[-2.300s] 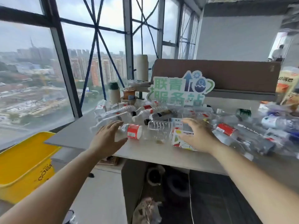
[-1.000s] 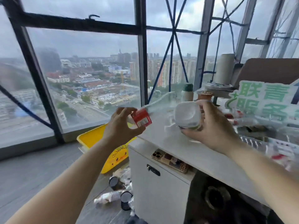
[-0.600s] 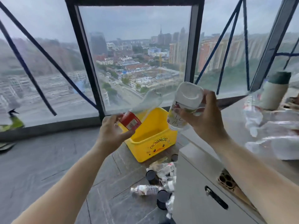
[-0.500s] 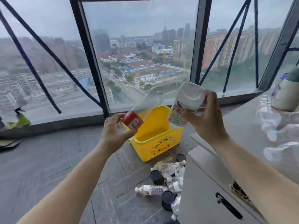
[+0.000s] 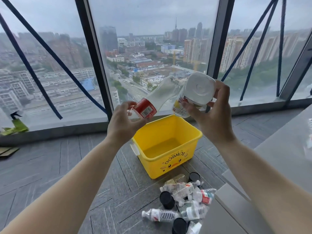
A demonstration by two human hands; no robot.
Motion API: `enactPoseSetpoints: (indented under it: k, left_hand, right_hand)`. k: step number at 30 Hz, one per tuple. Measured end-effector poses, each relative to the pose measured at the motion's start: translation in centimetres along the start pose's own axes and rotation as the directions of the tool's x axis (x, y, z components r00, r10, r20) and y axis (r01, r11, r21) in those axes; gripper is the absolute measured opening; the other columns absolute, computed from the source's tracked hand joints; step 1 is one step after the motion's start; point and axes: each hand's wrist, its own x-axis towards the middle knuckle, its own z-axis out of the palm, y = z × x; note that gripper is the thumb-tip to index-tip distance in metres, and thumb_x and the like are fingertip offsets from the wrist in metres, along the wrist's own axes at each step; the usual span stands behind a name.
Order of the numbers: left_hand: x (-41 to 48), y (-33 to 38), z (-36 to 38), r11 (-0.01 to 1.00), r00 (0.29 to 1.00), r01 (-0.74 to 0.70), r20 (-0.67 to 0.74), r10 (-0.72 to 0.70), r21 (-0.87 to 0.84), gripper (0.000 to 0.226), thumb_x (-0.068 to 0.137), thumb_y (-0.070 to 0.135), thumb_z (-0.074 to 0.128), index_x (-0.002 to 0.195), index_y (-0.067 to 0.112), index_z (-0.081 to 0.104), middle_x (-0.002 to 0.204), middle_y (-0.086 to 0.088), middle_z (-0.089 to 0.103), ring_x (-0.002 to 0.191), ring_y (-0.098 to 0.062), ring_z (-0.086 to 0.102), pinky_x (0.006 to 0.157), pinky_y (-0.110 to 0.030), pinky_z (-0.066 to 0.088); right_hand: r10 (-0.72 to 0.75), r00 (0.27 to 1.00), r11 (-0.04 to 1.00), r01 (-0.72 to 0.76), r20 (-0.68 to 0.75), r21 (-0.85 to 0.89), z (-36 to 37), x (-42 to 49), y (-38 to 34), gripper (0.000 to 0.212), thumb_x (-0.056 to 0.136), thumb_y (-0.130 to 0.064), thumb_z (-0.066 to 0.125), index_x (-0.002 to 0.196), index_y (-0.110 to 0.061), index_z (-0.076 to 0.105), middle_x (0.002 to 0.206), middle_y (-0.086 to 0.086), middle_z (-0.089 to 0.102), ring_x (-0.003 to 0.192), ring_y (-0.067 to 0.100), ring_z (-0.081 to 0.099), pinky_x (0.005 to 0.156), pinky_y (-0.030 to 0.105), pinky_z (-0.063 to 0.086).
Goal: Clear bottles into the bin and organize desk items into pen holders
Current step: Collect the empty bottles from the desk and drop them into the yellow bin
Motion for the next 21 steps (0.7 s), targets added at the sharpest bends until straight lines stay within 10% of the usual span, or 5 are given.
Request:
enactPoseSetpoints:
  k: [6, 9, 11, 13, 21]
  left_hand:
    - [8.3, -0.9, 3.0, 0.993, 0.99, -0.107, -0.086, 0.11, 0.043, 0.072, 0.073, 0.044, 0.077, 0.132, 0.02, 0.043, 0.131, -0.006, 0.054, 0.113, -0.022, 0.056, 0.089, -0.041, 0.05]
    - [13.2, -2.1, 5.4, 0.964, 0.996, -0.084, 0.018, 0.082, 0.251, 0.092, 0.084, 0.042, 0.067, 0.15, 0.023, 0.005, 0.156, -0.007, 0.027, 0.141, -0.03, 0.027, 0.115, -0.052, 0.022]
    - [14.6, -4.0, 6.6, 0.854, 0.97, -0.043, 0.226, -0.088, 0.518, 0.1, 0.09, 0.043, 0.058, 0.147, 0.027, -0.023, 0.16, -0.003, -0.011, 0.147, -0.028, -0.01, 0.117, -0.053, -0.005]
    - [14.5, -6.3, 7.3, 0.808, 0.912, -0.04, 0.351, -0.21, 0.588, 0.101, 0.091, 0.046, 0.056, 0.145, 0.029, -0.028, 0.157, -0.002, -0.024, 0.145, -0.026, -0.019, 0.117, -0.052, -0.005]
    - [10.3, -9.3, 8.3, 0.879, 0.829, -0.061, 0.515, -0.219, 0.472, 0.089, 0.09, 0.045, 0.058, 0.153, 0.022, 0.0, 0.161, -0.003, 0.0, 0.148, -0.026, -0.002, 0.117, -0.049, 0.001]
  right_hand:
    - [-0.007, 0.99, 0.999, 0.011, -0.14, 0.032, 5.7, 4.4, 4.3, 0.079, 0.074, -0.041, 0.076, 0.128, -0.004, 0.033, 0.126, -0.002, 0.042, 0.119, 0.019, 0.049, 0.089, 0.038, 0.055]
    - [0.194, 0.981, 0.979, -0.192, 0.023, -0.06, 8.7, 7.1, 9.1, 0.089, 0.08, -0.045, 0.071, 0.143, -0.009, 0.02, 0.141, -0.002, 0.031, 0.13, 0.023, 0.039, 0.102, 0.047, 0.046]
    - [0.608, 0.743, 0.784, -0.508, 0.279, -0.357, 9.7, 7.5, 12.1, 0.103, 0.084, -0.053, 0.063, 0.151, -0.019, -0.008, 0.159, 0.002, -0.003, 0.145, 0.032, 0.014, 0.115, 0.049, 0.025]
    - [0.792, 0.486, 0.599, -0.504, 0.37, -0.622, 9.5, 6.5, 13.8, 0.107, 0.086, -0.053, 0.059, 0.148, -0.017, -0.021, 0.155, 0.009, -0.028, 0.147, 0.036, -0.004, 0.118, 0.048, 0.013]
    - [0.749, 0.514, 0.632, -0.367, 0.418, -0.683, 6.5, 3.5, 13.7, 0.087, 0.086, -0.04, 0.065, 0.151, -0.016, 0.012, 0.159, 0.008, 0.012, 0.143, 0.032, 0.022, 0.112, 0.047, 0.03]
